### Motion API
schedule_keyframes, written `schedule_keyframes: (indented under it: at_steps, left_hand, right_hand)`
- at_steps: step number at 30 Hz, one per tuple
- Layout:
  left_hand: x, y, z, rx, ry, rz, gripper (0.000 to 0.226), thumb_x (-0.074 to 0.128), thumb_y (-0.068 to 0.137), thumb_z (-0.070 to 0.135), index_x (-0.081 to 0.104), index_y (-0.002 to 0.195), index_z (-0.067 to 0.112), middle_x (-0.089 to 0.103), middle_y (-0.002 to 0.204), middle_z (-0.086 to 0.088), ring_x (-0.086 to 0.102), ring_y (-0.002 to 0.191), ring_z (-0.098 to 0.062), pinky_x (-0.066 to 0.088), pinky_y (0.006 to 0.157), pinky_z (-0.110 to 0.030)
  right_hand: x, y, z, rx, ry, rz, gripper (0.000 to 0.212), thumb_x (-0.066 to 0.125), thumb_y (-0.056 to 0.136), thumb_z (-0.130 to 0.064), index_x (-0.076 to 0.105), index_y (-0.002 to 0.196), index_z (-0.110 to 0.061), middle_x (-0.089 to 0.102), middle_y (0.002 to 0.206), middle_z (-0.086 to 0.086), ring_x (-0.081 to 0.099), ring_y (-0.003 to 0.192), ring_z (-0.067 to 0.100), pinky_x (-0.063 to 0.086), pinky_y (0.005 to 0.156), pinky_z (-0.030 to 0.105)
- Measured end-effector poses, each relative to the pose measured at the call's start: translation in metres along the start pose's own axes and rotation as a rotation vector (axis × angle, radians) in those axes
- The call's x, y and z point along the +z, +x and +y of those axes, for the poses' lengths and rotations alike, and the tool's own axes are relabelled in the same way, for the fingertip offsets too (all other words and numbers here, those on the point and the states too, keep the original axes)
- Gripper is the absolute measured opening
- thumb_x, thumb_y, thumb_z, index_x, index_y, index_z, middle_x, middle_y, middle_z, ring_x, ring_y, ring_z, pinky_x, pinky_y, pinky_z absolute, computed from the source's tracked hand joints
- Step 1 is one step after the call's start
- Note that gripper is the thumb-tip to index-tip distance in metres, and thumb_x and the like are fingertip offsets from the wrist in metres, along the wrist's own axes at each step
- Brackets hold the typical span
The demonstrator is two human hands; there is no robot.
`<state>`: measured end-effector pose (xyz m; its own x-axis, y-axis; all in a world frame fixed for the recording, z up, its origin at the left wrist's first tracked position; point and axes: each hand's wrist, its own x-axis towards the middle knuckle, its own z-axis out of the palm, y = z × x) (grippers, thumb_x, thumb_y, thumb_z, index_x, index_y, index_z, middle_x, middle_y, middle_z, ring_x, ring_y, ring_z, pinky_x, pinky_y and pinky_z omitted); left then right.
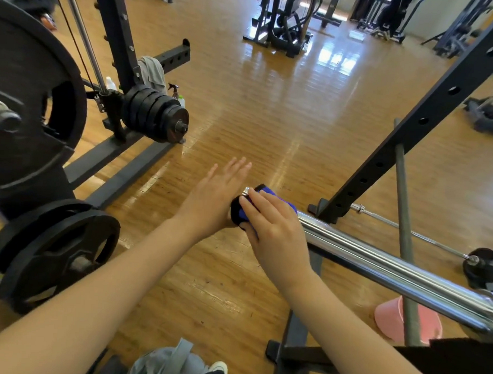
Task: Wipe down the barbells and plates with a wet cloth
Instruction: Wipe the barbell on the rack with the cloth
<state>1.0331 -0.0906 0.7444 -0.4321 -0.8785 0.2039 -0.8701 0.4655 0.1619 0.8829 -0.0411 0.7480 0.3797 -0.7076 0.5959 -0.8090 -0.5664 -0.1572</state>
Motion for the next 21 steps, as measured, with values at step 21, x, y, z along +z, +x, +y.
schedule_keyframes:
  at_steps: [21]
  left_hand:
    - [-0.003,-0.030,-0.002,-0.160,-0.090,0.001,0.096,0.062,0.087,0.043,-0.003,0.150,0.011,-0.010,0.157,-0.001,-0.014,0.140,-0.008,-0.008,0.114,-0.026]
  right_hand:
    - [-0.026,-0.025,0.016,-0.009,-0.055,0.058,0.021,0.065,0.080,-0.001,0.073,0.100,-0.003,0.070,0.101,0.010,0.063,0.087,0.025,0.055,0.073,0.041]
